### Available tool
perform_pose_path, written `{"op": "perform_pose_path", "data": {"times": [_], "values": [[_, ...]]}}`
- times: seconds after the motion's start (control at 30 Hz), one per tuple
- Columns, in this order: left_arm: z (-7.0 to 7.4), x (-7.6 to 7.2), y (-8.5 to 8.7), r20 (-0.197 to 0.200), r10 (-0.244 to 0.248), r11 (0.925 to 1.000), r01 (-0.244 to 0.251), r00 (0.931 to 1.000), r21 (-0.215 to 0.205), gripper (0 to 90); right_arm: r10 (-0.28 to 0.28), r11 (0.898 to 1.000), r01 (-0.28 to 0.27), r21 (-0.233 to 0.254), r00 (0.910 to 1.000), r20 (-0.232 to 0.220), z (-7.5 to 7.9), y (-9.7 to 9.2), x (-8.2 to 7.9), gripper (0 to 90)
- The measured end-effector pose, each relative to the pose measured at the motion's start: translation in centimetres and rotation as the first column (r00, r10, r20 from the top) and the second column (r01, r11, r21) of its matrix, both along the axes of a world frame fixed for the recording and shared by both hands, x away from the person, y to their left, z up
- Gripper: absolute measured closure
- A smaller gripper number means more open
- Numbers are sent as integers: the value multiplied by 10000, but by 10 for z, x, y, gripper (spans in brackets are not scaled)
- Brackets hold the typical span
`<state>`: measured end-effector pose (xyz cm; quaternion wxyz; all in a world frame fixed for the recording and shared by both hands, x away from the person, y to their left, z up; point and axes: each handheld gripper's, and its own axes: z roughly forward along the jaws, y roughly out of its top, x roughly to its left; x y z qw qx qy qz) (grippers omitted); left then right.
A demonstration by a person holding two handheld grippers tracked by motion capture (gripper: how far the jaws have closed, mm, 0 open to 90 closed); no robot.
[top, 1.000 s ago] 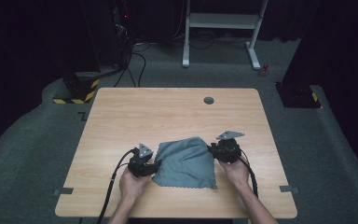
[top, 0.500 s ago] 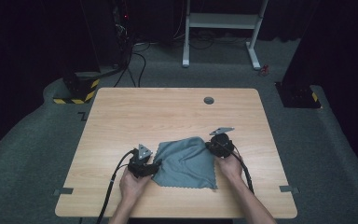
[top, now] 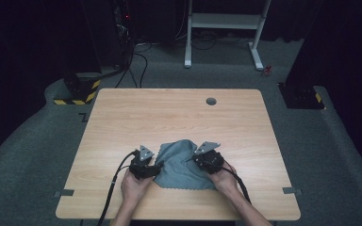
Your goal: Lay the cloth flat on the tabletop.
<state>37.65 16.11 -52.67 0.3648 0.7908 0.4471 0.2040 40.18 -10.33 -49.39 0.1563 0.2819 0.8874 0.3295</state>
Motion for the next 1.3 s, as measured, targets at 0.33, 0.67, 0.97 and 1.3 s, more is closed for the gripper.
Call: {"op": "perform_pose_path", "data": {"times": [0.33, 0.67, 0.97, 1.3], "values": [[0, 0, 0, 0, -2, 10000, 2, 10000, -2, 414, -272, 9971, 270, 718, 9996, 20, 3, -9, -15, 772], [0, 0, 0, 2, 1, 10000, -1, 10000, -11, 414, -1146, 9857, 1280, 1097, 9860, -1212, -7, -28, -2, 675], [0, 0, 0, 1, 5, 10000, -5, 10000, 6, 411, -550, 9933, 682, 933, 9890, -1373, -15, -13, 0, 840], [0, 0, 0, 1, 9, 10000, -9, 10000, 15, 408, -678, 9958, 707, 575, 9964, -514, 1, -18, -1, 894]]}}
